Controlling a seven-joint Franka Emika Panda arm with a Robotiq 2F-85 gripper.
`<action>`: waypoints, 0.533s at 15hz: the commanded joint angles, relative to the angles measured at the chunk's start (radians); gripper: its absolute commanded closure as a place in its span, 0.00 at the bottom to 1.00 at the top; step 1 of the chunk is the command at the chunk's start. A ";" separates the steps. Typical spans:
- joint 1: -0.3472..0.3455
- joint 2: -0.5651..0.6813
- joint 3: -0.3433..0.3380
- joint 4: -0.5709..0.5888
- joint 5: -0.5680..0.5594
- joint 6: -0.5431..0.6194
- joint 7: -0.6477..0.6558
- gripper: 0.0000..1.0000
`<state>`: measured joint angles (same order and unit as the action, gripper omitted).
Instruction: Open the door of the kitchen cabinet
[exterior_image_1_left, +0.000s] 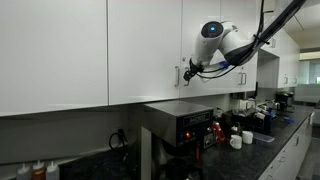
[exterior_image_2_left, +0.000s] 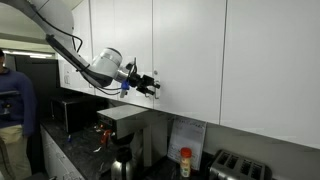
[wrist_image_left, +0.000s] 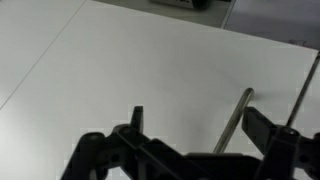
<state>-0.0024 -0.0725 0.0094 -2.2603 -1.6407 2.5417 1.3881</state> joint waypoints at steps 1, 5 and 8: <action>0.003 0.051 -0.006 0.053 -0.038 0.002 0.023 0.00; 0.003 0.064 -0.004 0.067 -0.039 -0.009 0.023 0.00; 0.006 0.059 0.001 0.065 -0.038 -0.040 0.022 0.00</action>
<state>-0.0020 -0.0323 0.0094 -2.2147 -1.6420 2.5382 1.3881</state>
